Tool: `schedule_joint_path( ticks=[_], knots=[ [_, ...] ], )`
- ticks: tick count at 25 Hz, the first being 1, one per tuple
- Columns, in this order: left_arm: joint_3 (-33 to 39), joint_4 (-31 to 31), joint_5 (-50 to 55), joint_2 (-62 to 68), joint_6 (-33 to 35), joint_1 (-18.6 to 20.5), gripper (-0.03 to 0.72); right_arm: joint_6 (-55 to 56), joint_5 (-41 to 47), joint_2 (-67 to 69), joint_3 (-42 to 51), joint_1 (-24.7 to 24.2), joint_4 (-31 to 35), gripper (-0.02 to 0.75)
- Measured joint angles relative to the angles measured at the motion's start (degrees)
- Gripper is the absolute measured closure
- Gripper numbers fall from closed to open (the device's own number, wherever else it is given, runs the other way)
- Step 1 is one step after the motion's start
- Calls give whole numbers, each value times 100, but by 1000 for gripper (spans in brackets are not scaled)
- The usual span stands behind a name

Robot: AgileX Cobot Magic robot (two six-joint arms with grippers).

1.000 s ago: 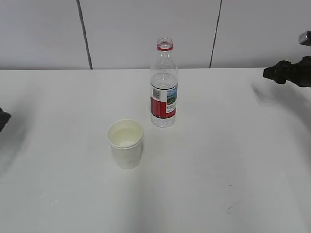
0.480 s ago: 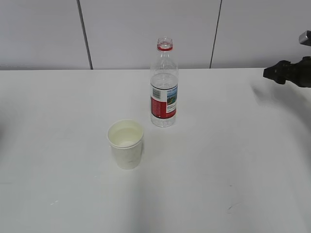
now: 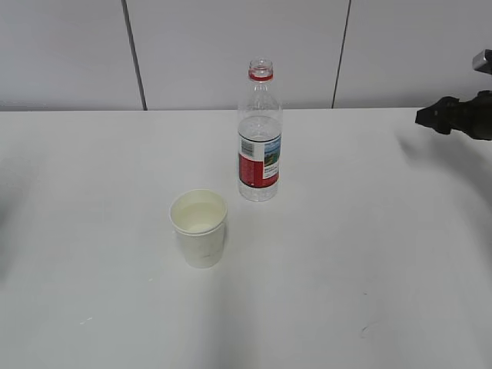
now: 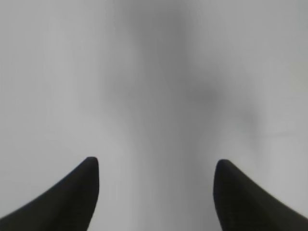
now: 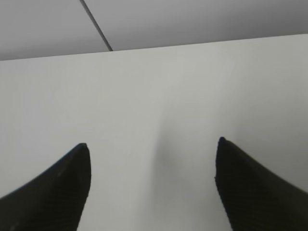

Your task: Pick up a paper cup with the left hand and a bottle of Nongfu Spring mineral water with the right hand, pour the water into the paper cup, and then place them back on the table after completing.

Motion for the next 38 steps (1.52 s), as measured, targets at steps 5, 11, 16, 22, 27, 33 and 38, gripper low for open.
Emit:
schedule_joint_path(
  ticks=[5, 11, 16, 22, 27, 33, 38],
  knots=[
    [39, -1151, 651, -908, 665, 0, 228, 271, -24, 0, 0, 0, -360, 144],
    [380, -1932, 1177, -2068, 738, 0, 228, 313, -24, 0, 0, 0, -386, 144],
    [814, -2016, 1808, -3481, 738, 0, 229, 313, -24, 0, 0, 0, -398, 144],
    [1299, -2115, 2514, -5255, 553, 0, 229, 313, 11, 0, 0, 0, -398, 144],
    [1389, -2140, 2779, -6420, 323, 0, 230, 313, 11, 0, 0, 0, -408, 144],
    [1247, -2144, 3451, -7187, 179, 0, 230, 313, 11, 0, 0, 0, -444, 144],
    [1221, -1976, 3567, -7757, -49, 0, 230, 313, 11, 0, 0, 0, -582, 144]
  ],
)
